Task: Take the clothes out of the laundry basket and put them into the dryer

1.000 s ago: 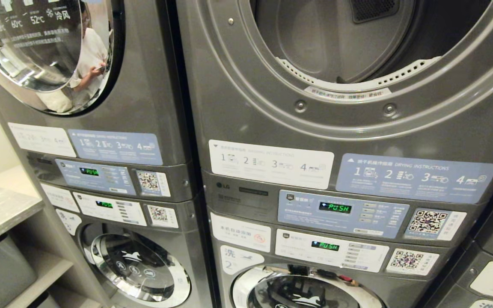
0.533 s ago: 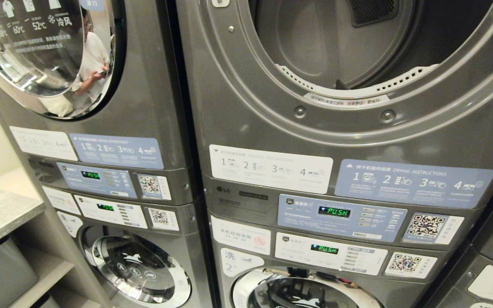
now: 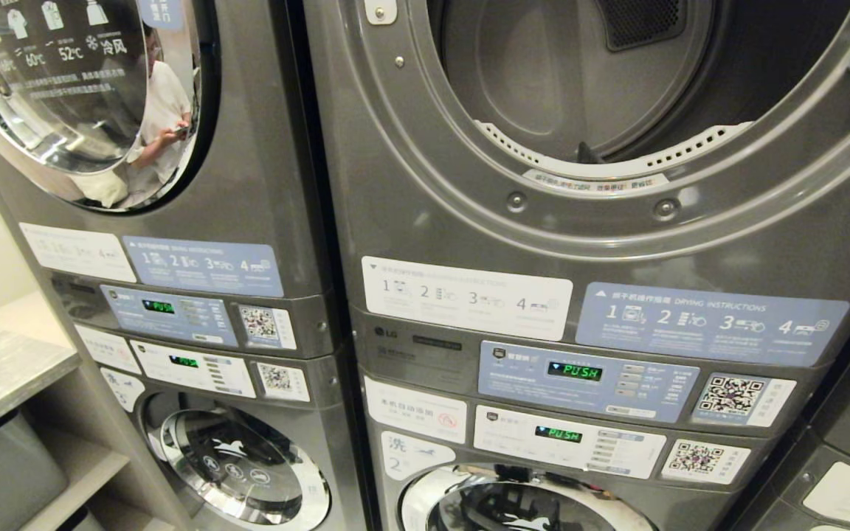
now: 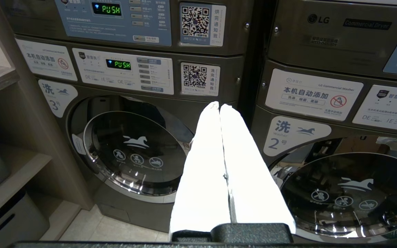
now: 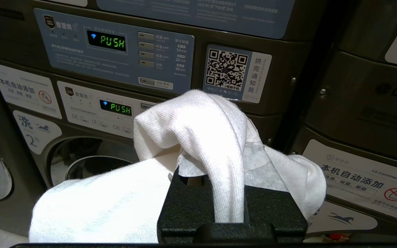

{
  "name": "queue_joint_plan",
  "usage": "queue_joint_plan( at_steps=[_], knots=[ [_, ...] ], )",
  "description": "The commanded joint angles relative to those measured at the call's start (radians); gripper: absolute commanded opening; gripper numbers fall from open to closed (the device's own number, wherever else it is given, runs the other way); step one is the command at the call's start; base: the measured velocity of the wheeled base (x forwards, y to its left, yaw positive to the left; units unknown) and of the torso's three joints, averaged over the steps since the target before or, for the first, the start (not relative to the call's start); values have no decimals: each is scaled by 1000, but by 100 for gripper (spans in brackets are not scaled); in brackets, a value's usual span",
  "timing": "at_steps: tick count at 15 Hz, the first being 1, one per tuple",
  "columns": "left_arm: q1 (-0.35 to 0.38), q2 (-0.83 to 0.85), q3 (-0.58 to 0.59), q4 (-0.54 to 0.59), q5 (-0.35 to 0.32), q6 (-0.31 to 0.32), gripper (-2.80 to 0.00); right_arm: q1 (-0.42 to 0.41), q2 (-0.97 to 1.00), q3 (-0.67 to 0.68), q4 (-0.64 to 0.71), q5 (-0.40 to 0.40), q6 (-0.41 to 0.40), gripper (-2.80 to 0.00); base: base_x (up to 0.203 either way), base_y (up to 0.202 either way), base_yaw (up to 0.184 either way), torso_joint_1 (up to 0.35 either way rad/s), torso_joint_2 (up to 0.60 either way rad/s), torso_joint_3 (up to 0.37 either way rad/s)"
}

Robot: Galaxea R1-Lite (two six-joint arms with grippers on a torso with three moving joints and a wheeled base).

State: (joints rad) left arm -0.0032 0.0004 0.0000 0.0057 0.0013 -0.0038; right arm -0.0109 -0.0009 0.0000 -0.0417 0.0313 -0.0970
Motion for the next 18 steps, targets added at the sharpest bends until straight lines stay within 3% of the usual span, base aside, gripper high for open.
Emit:
queue_joint_plan(
  at_steps=[1,18],
  knots=[
    [0,-2,2,0,0,1,-280,0,1,18,0,1,-1,-280,0,0,0,57,-116,-61],
    [0,-2,2,0,0,-1,-280,0,1,18,0,14,-14,-280,0,0,0,56,-108,-55]
  ],
)
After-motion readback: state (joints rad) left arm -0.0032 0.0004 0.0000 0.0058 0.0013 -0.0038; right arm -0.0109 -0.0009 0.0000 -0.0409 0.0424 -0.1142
